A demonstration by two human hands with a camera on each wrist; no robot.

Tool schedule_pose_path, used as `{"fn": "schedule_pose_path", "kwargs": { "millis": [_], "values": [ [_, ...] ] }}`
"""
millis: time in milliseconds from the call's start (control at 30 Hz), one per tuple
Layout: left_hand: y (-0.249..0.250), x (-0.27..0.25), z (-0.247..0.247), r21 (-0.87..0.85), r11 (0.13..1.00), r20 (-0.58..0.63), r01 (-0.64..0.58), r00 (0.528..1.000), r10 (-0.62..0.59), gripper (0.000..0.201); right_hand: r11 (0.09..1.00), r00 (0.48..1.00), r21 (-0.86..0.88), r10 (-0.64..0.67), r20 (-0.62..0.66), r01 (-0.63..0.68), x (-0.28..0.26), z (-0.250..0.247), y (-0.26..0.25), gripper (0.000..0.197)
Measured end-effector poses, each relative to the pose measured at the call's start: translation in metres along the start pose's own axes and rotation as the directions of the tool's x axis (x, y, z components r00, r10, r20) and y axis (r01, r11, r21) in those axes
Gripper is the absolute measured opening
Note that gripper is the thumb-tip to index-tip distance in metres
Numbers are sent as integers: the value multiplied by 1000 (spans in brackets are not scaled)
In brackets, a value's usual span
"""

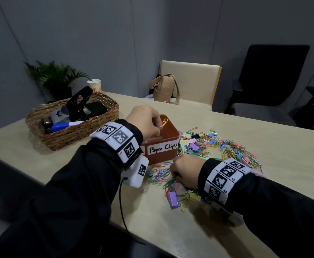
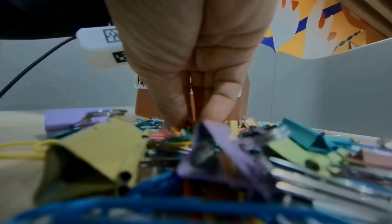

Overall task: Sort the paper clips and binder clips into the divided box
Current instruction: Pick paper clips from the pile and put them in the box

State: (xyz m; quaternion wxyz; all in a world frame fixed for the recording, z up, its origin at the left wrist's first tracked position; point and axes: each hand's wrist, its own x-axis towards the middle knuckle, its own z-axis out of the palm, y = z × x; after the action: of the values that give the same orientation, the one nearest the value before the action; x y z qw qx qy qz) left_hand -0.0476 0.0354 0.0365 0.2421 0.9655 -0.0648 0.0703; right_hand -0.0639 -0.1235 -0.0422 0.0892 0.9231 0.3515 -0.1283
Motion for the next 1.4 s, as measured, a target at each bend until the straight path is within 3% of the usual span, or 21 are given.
{"fn": "schedule_pose_path", "kwargs": {
  "millis": [133,300,400,467,533,633,700,733,833,933,967,1033,1100,1133,1200,1267,1400],
  "values": [
    [-7,9,10,76,997,17,30,999,-32,10,999,999,31,27,-47,-26,-2,-2,4,21],
    [-15,5,14,6,1000,11,15,1000,-15,23,959,976,268,145,-164,-98,-14,-10,21,15],
    [-11,-8,14,7,998,-23,-65,998,65,13,884,934,452,254,-253,-118,-18,-18,33,12],
    [-9,-20,15,-32,996,-12,-88,996,87,8,783,887,613,354,-297,-106,-19,-23,38,11],
    [-8,-30,19,-23,997,93,-79,992,81,9,684,836,727,432,-337,-60,-17,-28,41,10],
    [-9,-39,33,90,992,321,-86,945,53,14,603,751,796,502,-428,49,-6,-41,41,8],
    [-9,-41,43,209,972,392,-109,920,19,24,582,696,804,529,-485,118,5,-52,36,7],
    [-10,-41,47,253,961,408,-113,913,0,30,565,692,812,529,-491,144,10,-56,34,6],
    [-10,-39,54,314,941,452,-126,891,-31,46,523,740,837,498,-451,158,20,-60,30,20],
    [-11,-38,58,369,912,525,-176,849,-49,62,667,737,742,468,-488,67,12,-52,31,20],
    [-12,-38,59,389,901,543,-192,838,-55,66,718,759,695,433,-486,34,5,-47,30,15],
    [-13,-37,61,417,880,559,-225,827,-54,65,805,863,593,310,-399,-15,-9,-36,30,14],
    [-12,-35,62,411,880,547,-236,837,-31,54,896,968,441,148,-202,-45,-20,-24,24,21],
    [-12,-34,62,398,888,540,-230,842,-24,47,934,990,355,88,-107,-45,-23,-19,20,29],
    [-10,-31,63,382,896,541,-226,841,-18,38,971,1000,238,18,-19,-13,-23,-9,15,46],
    [-8,-29,64,390,889,543,-241,840,-10,31,978,1000,209,-15,-25,20,-19,-3,11,55],
    [-6,-26,68,418,867,519,-272,854,18,24,993,999,117,-27,-23,30,-11,4,6,50]
  ]
}}
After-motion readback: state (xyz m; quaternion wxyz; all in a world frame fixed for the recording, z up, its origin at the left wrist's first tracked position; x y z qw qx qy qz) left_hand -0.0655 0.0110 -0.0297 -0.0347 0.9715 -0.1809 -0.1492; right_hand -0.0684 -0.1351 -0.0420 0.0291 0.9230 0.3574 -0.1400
